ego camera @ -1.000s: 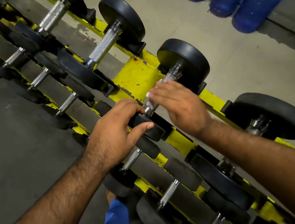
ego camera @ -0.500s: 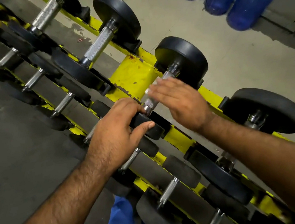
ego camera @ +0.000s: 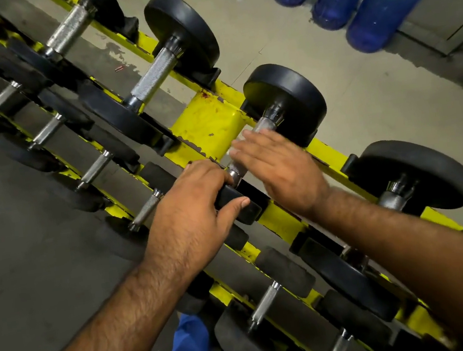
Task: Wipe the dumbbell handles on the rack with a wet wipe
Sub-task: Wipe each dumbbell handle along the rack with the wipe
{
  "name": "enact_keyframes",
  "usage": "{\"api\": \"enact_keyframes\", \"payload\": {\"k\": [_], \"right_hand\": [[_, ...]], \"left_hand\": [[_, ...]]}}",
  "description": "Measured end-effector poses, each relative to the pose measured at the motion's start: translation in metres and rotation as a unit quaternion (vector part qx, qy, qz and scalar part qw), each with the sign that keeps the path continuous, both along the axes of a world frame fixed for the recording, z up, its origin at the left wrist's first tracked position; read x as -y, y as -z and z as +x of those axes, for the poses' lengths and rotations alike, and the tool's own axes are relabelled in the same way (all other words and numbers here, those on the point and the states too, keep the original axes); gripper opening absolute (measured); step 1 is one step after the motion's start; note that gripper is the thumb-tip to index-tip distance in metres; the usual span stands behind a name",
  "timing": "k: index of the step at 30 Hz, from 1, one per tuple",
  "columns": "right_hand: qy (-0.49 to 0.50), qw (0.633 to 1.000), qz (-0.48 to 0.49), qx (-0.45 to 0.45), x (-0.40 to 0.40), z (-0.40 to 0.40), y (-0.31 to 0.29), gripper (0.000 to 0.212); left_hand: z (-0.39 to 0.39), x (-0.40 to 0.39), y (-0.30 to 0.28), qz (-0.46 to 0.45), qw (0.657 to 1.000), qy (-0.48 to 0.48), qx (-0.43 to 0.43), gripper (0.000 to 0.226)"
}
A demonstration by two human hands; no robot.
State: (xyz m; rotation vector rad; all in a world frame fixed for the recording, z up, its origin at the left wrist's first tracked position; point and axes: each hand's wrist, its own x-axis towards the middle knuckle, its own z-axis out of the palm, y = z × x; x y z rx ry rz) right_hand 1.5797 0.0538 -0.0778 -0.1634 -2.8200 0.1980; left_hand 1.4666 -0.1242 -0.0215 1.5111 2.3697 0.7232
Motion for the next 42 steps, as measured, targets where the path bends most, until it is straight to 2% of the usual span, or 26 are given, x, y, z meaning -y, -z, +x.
{"api": "enact_keyframes", "payload": {"k": [4,7,11,15,18,21,25,29,32,36,39,42], "right_hand": [[0.085,0.996,-0.001,-0.003,-0.014,-0.011,-0.005,0.049],[0.048,0.998,0.012,0.025,-0.015,-0.010,-0.011,0.044],[0.105,0.994,0.007,0.033,-0.006,-0.018,-0.018,0.045],[0.087,0.993,0.017,0.075,-0.005,-0.020,-0.026,0.045],[0.126,0.988,0.019,0.091,-0.002,-0.024,-0.035,0.046],[0.090,0.985,0.015,0.143,0.001,-0.026,-0.045,0.047],[0.137,0.961,0.030,0.238,0.002,-0.034,-0.062,0.043],[0.113,0.936,0.070,0.326,0.014,-0.050,-0.071,0.029],[0.148,0.934,0.064,0.319,0.005,-0.052,-0.076,0.027],[0.096,0.930,0.070,0.348,0.014,-0.046,-0.075,0.031],[0.171,0.916,0.074,0.356,0.007,-0.051,-0.079,0.036],[0.148,0.911,0.081,0.375,0.022,-0.055,-0.078,0.031]], "left_hand": [[0.002,0.000,-0.002,-0.012,0.999,0.001,-0.030,0.049],[-0.001,0.000,-0.005,-0.029,0.998,0.030,-0.039,0.049],[-0.021,0.001,-0.012,-0.026,0.996,0.066,0.045,0.047],[-0.055,0.000,-0.012,-0.030,0.987,0.084,0.131,0.042],[-0.068,-0.004,-0.008,-0.055,0.977,0.094,0.182,0.052],[-0.069,-0.008,-0.004,-0.072,0.969,0.090,0.221,0.056],[-0.066,-0.009,-0.002,-0.083,0.970,0.097,0.206,0.039],[-0.058,-0.007,-0.003,-0.067,0.973,0.089,0.201,0.034],[-0.053,0.002,-0.001,-0.033,0.971,0.074,0.224,0.034],[-0.042,0.009,-0.003,0.000,0.969,0.061,0.238,0.035],[-0.043,0.007,-0.004,-0.005,0.969,0.070,0.235,0.030],[-0.045,0.005,-0.007,-0.018,0.970,0.074,0.233,0.030]]}}
